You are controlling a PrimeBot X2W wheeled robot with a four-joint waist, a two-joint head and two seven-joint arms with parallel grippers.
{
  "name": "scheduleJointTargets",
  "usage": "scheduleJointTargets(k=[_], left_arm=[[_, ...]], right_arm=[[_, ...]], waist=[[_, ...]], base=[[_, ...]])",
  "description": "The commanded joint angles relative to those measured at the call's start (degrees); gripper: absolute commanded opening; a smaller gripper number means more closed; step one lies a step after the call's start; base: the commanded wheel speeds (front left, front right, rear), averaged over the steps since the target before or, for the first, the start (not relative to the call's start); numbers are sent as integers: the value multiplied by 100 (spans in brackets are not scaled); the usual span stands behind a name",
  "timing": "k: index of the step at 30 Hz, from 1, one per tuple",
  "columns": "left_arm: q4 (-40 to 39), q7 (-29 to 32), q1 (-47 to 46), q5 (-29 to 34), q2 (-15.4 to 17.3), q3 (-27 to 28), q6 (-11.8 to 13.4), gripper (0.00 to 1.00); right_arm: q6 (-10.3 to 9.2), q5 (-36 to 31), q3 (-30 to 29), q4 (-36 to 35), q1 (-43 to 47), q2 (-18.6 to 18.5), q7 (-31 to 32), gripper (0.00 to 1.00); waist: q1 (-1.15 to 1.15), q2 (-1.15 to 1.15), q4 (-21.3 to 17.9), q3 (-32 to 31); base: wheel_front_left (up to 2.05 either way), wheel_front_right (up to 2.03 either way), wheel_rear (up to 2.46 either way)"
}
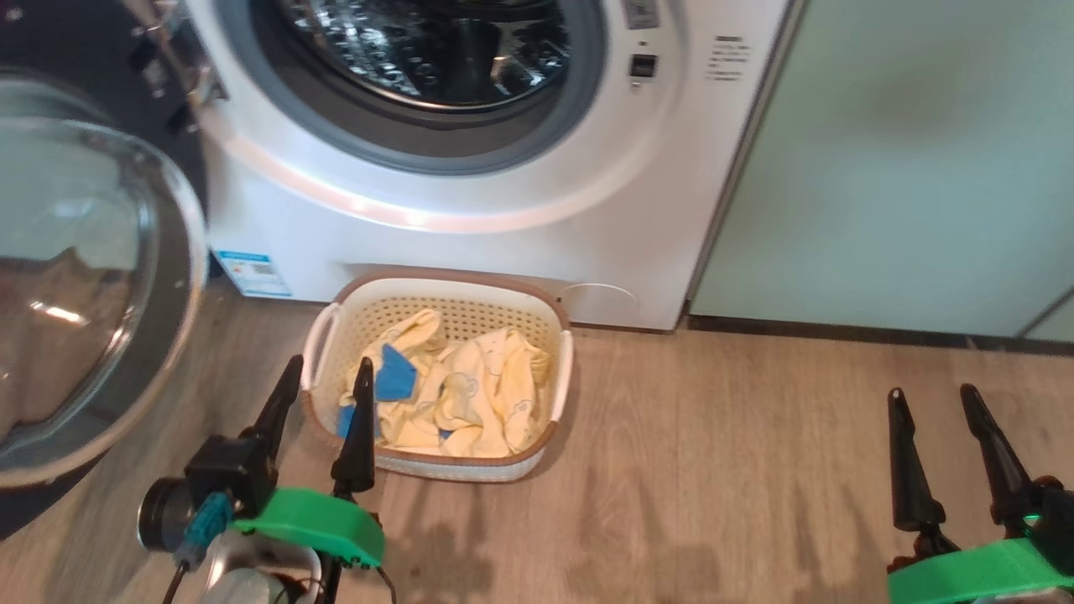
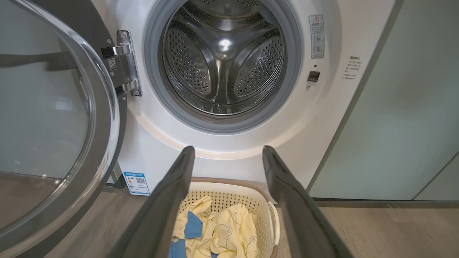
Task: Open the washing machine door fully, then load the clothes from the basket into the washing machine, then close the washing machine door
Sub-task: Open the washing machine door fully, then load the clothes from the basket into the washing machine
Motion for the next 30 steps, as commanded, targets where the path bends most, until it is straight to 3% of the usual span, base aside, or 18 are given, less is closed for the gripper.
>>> scheduleJointTargets(k=[1, 30], left_arm=[[-131, 29, -297, 46, 91, 188, 37, 100], [100, -108, -377, 5, 121, 95, 232, 100]], right_arm=[[1, -53, 140, -202, -114, -21, -73, 100], [1, -77, 66, -200, -93, 6, -102, 100]], waist=[[0, 0, -167, 20], [0, 0, -278, 3]], base=[[0, 0, 0], [0, 0, 0]])
